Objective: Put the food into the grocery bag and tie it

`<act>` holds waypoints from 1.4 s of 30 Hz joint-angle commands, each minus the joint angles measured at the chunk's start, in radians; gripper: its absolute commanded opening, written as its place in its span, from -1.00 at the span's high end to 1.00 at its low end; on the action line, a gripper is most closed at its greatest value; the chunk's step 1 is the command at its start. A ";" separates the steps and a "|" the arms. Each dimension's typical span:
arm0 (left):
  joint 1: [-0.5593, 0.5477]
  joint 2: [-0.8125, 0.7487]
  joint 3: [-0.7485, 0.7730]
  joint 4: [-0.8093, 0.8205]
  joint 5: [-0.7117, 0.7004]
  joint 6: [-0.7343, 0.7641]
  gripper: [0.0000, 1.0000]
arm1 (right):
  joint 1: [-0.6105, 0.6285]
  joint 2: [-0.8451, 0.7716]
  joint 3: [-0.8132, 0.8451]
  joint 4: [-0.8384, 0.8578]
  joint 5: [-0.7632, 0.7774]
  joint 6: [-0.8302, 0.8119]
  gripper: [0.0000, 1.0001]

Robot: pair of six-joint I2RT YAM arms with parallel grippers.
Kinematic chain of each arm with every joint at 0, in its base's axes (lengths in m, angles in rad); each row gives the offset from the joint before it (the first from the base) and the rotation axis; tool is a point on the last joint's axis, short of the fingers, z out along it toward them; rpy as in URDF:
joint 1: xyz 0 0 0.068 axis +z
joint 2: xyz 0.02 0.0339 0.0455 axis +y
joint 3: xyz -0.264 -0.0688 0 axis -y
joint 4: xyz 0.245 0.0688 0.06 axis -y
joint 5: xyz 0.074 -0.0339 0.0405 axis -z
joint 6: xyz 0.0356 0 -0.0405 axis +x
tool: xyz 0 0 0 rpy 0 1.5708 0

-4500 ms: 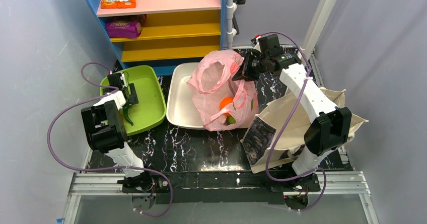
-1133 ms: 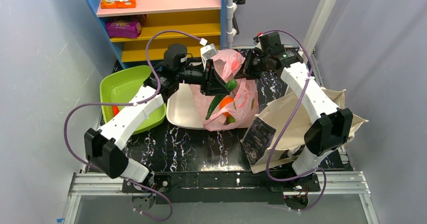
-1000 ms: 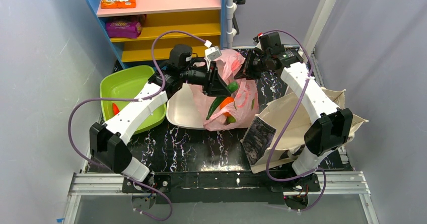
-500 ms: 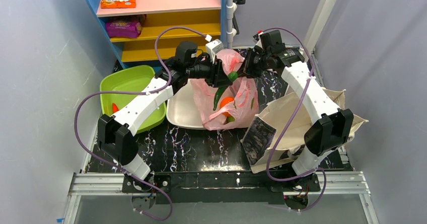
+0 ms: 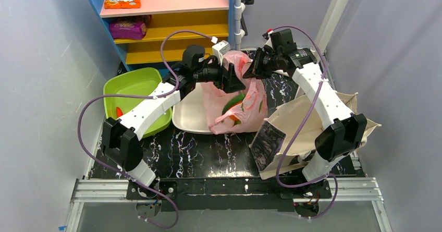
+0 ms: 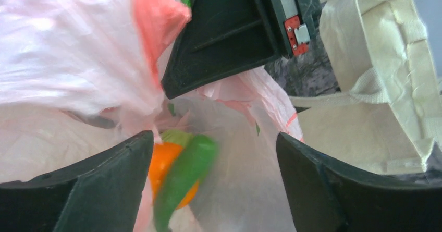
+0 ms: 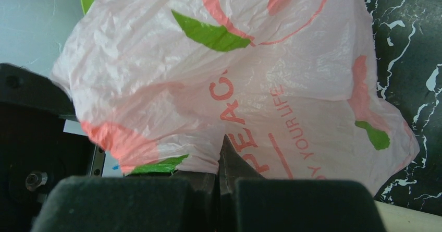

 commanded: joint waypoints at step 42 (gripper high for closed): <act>0.307 -0.389 -0.147 -0.607 -1.106 0.060 -0.97 | 0.002 -0.001 -0.010 0.046 -0.039 -0.002 0.97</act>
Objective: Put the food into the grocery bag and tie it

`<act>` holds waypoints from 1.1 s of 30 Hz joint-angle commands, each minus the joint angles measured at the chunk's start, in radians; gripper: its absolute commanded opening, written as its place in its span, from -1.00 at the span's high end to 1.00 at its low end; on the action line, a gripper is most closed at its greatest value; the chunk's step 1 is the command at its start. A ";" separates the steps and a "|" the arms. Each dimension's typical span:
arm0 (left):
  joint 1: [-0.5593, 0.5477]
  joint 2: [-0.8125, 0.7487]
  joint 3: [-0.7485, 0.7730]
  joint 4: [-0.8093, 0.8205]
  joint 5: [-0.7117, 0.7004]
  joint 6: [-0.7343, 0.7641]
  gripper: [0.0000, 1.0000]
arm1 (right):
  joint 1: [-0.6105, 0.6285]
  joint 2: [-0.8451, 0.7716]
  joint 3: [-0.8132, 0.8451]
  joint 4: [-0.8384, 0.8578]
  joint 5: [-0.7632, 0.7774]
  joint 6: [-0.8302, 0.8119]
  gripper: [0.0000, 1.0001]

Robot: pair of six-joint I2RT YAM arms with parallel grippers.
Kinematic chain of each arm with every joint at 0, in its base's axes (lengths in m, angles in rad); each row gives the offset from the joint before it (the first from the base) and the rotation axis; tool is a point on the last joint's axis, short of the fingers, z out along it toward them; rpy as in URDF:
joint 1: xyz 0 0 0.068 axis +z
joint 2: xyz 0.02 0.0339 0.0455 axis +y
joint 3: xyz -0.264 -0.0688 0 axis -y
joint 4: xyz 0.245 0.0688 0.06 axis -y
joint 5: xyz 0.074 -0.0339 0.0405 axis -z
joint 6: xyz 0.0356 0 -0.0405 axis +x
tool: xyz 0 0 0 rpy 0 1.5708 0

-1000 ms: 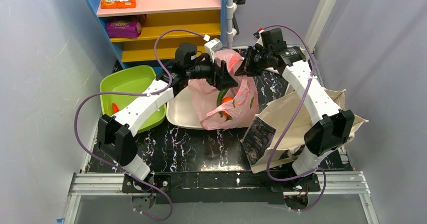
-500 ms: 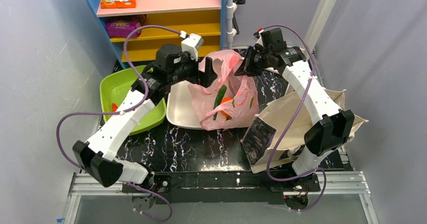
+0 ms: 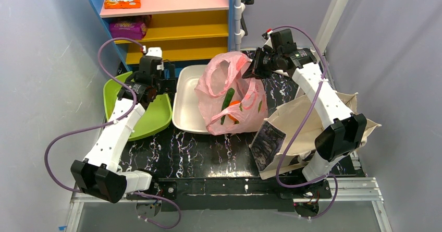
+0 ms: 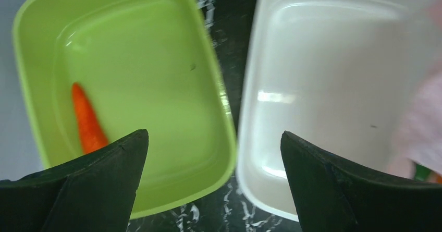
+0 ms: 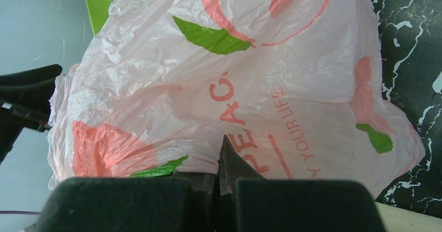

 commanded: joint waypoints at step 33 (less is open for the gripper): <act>0.612 0.424 -0.080 -0.101 -0.137 -0.134 -0.65 | 0.003 0.027 -0.086 0.136 -0.144 0.028 0.97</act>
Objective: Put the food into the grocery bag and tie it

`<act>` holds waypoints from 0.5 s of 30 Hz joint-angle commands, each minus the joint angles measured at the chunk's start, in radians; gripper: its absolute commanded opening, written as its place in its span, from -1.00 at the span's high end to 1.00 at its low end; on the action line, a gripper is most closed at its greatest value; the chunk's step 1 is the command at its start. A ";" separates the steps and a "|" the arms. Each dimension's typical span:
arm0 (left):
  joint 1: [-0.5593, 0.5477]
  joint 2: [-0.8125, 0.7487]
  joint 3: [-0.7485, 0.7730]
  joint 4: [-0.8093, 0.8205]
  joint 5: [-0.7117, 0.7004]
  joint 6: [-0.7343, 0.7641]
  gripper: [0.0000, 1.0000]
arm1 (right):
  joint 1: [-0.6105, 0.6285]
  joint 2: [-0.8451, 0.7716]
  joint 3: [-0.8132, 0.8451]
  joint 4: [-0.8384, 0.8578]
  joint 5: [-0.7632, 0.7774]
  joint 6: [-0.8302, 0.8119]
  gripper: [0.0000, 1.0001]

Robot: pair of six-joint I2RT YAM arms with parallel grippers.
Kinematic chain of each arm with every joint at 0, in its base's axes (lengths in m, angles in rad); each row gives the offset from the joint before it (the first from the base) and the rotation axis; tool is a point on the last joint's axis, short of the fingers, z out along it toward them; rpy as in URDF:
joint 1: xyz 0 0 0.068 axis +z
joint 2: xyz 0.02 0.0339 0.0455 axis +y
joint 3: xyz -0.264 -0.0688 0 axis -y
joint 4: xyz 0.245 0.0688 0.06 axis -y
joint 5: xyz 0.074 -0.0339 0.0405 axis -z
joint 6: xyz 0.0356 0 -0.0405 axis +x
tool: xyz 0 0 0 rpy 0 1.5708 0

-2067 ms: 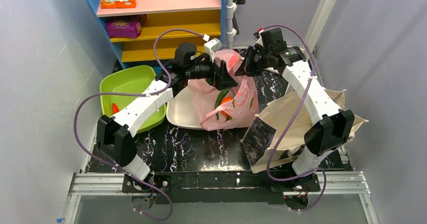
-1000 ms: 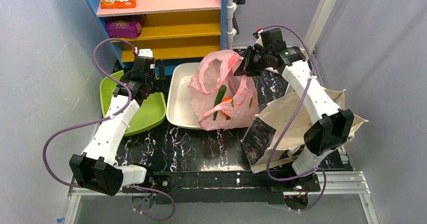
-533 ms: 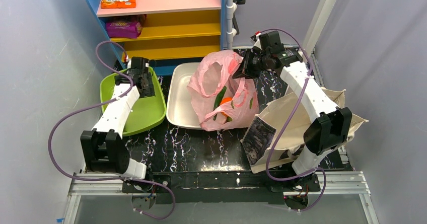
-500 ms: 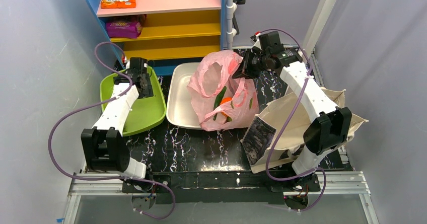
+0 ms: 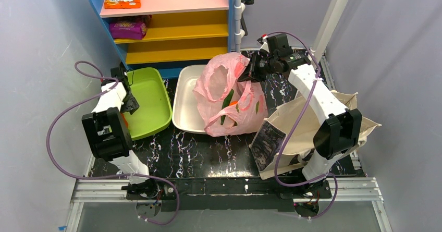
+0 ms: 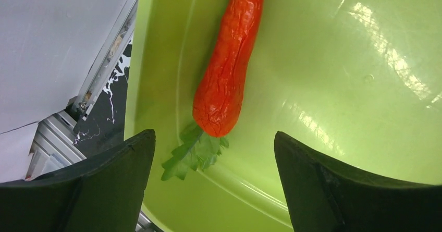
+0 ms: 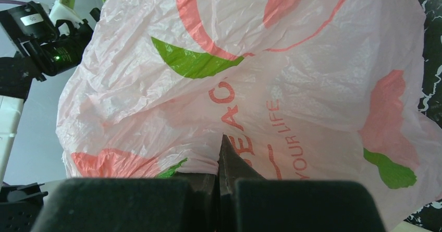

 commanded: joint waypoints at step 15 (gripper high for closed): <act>0.074 0.170 0.015 -0.005 0.011 0.003 -0.18 | -0.004 -0.046 -0.035 0.041 -0.023 -0.008 0.97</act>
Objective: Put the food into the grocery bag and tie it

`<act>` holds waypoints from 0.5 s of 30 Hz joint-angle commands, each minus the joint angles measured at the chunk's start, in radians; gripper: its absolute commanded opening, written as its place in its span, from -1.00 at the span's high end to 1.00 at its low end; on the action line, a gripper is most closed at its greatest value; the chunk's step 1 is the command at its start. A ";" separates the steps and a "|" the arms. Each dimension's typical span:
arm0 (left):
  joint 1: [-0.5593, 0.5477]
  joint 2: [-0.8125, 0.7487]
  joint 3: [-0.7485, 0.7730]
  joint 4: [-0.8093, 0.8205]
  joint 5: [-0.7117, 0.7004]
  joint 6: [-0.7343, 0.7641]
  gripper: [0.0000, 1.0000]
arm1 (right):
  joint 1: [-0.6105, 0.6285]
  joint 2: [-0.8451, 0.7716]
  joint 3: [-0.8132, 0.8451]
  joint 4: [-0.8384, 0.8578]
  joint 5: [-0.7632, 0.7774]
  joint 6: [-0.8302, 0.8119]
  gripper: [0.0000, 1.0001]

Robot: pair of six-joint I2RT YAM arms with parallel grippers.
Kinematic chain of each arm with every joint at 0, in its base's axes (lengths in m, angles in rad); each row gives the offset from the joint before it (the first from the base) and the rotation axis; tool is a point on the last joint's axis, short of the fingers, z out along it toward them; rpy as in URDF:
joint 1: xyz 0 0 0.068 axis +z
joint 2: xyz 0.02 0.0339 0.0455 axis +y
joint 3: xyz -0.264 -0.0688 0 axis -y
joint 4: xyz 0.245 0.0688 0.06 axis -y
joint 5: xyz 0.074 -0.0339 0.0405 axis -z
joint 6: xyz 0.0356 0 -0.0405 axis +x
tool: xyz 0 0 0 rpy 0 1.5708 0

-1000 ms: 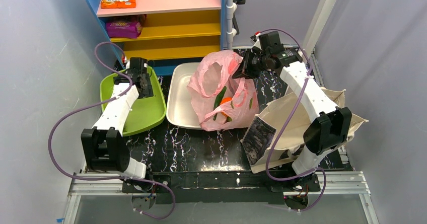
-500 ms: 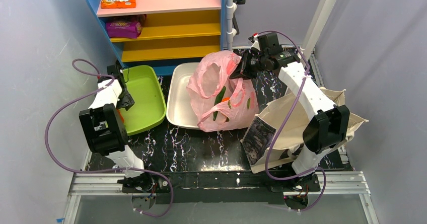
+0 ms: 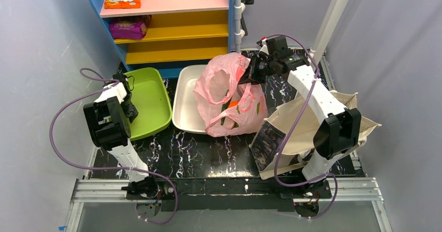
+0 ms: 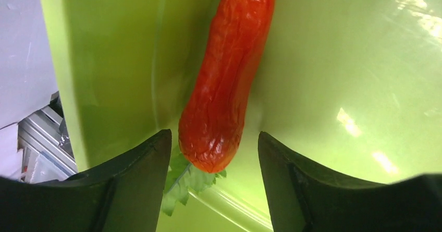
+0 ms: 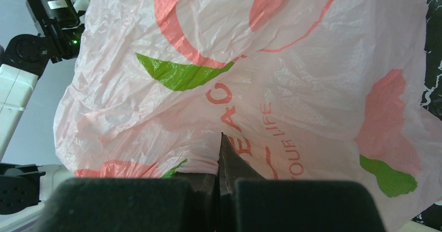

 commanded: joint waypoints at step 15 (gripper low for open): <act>-0.045 -0.133 0.053 -0.067 0.227 0.031 1.00 | -0.009 -0.049 0.031 -0.019 0.027 -0.014 0.97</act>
